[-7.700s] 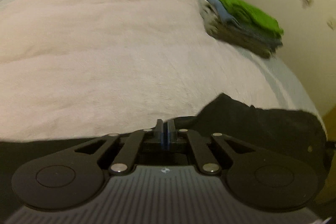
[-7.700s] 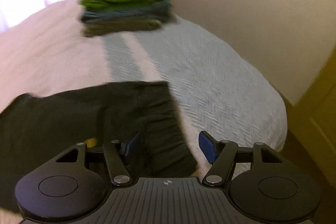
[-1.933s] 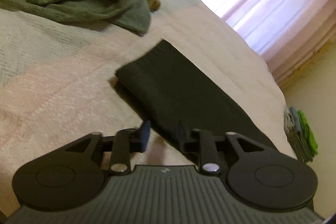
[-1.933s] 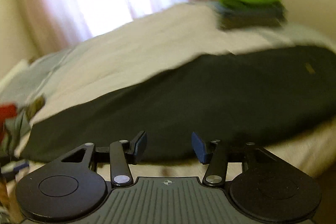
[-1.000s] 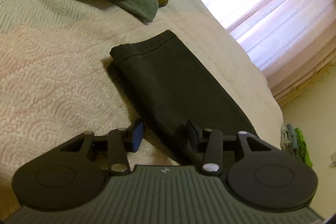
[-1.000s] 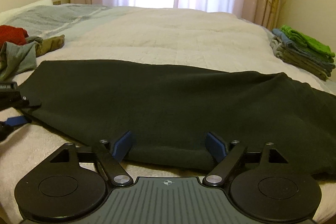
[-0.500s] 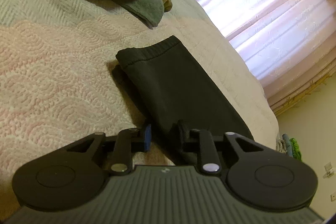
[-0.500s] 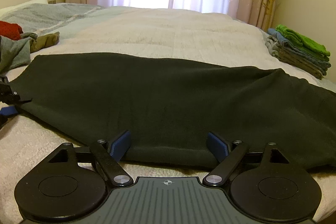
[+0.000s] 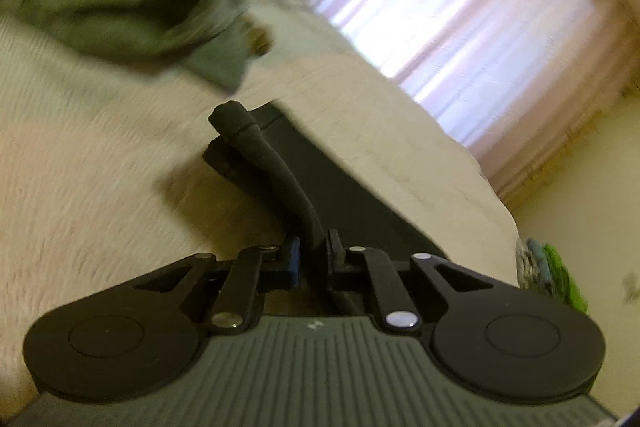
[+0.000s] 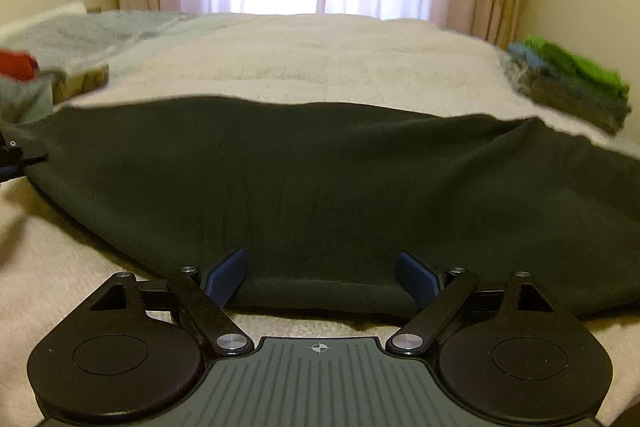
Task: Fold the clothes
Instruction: 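Lift the leg hem end with the left gripper and fold it toward the waistband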
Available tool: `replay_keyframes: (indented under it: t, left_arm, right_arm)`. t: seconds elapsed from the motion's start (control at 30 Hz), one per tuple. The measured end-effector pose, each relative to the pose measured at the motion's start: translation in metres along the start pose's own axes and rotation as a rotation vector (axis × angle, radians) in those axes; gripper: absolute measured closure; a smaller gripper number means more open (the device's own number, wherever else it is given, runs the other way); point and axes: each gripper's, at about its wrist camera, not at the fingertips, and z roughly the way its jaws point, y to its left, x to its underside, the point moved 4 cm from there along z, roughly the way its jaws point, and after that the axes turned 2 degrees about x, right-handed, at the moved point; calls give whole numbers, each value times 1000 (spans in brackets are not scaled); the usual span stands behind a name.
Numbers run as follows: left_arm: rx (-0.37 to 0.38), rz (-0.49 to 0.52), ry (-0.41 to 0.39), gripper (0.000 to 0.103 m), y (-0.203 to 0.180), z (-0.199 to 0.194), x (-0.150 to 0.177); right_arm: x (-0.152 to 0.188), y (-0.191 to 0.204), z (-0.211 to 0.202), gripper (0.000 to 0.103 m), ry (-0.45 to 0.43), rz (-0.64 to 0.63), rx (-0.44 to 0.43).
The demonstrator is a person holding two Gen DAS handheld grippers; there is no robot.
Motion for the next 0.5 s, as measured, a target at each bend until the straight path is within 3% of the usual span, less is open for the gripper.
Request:
replay_keyframes:
  t: [0.13, 0.3, 0.43, 0.5]
  left_arm:
    - [108, 188, -77, 95, -54, -18, -17]
    - [332, 449, -119, 95, -152, -35, -21]
    - [520, 654, -41, 95, -234, -30, 21]
    - [593, 749, 78, 91, -267, -15, 63]
  right_arm:
    - [-16, -42, -23, 16, -14, 241, -128]
    - [-26, -135, -58, 16, -84, 532, -84]
    - [-20, -215, -91, 16, -176, 717, 33]
    - [-15, -247, -104, 16, -214, 777, 90]
